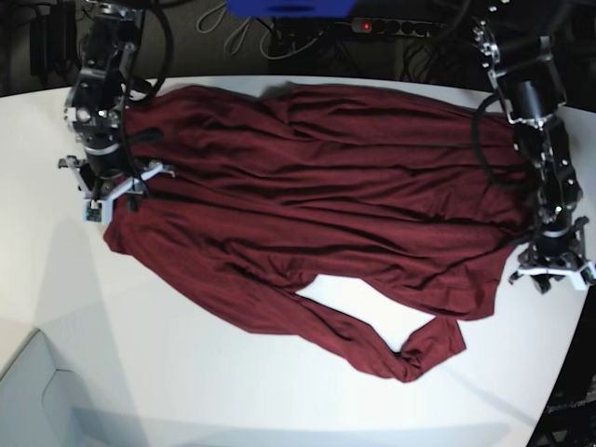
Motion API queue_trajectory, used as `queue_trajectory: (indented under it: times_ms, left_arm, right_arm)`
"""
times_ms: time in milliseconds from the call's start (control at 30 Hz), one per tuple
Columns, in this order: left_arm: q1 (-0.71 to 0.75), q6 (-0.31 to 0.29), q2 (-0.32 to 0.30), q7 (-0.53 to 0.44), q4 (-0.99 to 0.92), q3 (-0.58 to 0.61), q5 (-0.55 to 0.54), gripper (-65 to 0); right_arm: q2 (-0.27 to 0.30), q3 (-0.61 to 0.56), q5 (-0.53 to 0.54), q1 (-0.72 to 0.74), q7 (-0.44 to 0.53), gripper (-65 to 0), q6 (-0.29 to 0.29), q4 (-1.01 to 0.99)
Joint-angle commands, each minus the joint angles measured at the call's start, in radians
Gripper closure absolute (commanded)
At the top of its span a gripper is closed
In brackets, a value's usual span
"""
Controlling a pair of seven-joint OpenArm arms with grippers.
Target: Layout the t-shirt on the table in an organized manner, then fold the t-shirt properly
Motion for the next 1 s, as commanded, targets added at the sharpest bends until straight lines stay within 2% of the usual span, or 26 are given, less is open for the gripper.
queue_trajectory:
  times_ms: [0,167,433,667,800,967]
  left_arm:
    - [-0.035,0.005,-0.019,-0.027,-0.007,0.014,0.003,-22.1]
    - [-0.127,0.013,-0.019,-0.036,-0.149,0.130,-0.003,-22.1]
    - [-0.277,0.007,0.001,-0.037,-0.396,0.141,0.003,-22.1]
    - [-0.309,0.007,0.035,-0.037,-0.416,0.143,0.005,-22.1]
    - [-0.309,0.007,0.037,-0.037,-0.418,0.143,0.005,-22.1]
    - [-0.303,0.007,0.037,-0.037,-0.419,0.143,0.005,-22.1]
  right_arm:
    - [0.001,0.008,-0.004,-0.009,0.020,-22.5,-0.005,0.040]
    - [-0.016,-0.006,-0.004,-0.037,0.020,-22.5,-0.005,0.135]
    - [-0.011,-0.112,-0.004,-0.126,0.020,-22.5,-0.004,0.235]
    - [-0.008,-0.250,-0.004,-0.164,0.020,-22.5,-0.004,0.264]
    - [0.016,-0.318,-0.004,-0.184,0.020,-22.5,-0.004,0.267]
    - [0.022,-0.332,-0.004,-0.184,0.020,-22.5,-0.004,0.267]
